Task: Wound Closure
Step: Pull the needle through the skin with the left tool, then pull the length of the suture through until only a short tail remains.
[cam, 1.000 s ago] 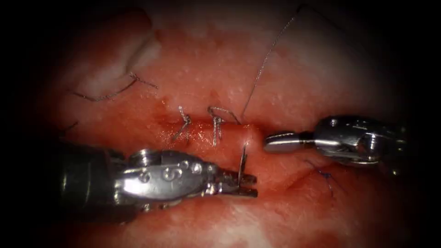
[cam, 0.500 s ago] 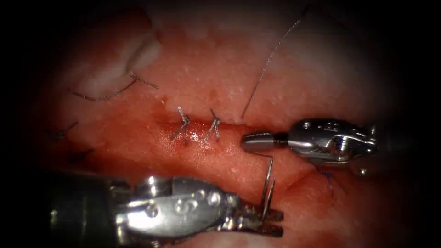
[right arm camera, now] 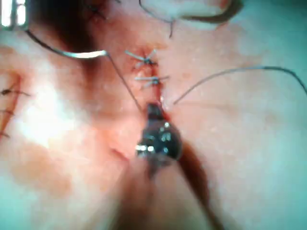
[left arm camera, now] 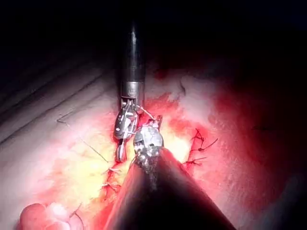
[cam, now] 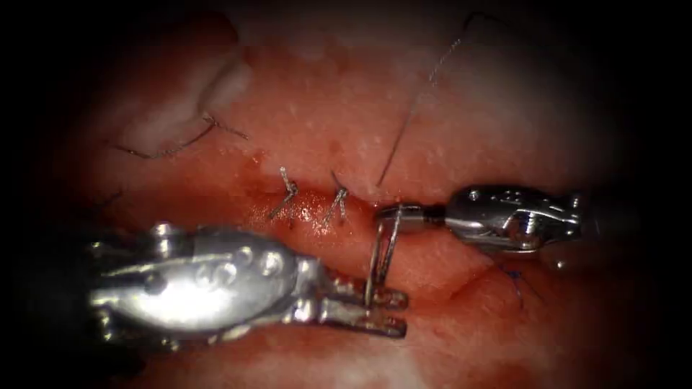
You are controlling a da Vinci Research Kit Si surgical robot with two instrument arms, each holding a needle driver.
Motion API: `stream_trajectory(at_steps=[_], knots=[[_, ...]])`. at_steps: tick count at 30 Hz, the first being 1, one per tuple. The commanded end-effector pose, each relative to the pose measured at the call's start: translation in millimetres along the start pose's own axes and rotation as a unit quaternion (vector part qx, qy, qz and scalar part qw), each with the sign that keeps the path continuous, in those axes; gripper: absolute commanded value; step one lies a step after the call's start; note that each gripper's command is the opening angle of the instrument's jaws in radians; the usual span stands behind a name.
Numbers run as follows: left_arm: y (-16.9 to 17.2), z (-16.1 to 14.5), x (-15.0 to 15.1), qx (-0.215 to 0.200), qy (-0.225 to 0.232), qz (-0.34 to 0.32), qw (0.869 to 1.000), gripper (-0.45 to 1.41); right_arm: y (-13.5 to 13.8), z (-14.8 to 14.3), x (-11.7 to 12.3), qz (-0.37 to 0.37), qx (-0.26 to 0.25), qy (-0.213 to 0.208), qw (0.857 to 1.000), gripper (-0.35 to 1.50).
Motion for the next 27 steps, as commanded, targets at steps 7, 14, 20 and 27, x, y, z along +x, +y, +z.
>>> stream_trajectory(at_steps=[7, 14, 20, 27], knots=[[-0.2, -1.1, 0.3, 0.009, -0.001, 0.013, 1.000, -0.45, -0.2, 0.8, -0.6, -0.007, 0.001, -0.004, 1.000, -0.35], [-0.7, -3.8, 1.7, 0.041, -0.006, 0.044, 0.998, -0.45, -0.1, 0.5, -0.4, -0.006, -0.003, -0.008, 1.000, 0.12], [-1.6, -6.7, 1.9, 0.075, -0.018, 0.070, 0.995, -0.45, -1.4, -3.0, 3.5, -0.008, -0.023, 0.019, 1.000, 0.29], [-2.0, -7.5, 2.0, 0.091, -0.024, 0.079, 0.992, -0.45, -2.9, -2.8, 4.2, -0.002, -0.014, 0.018, 1.000, 0.77]])
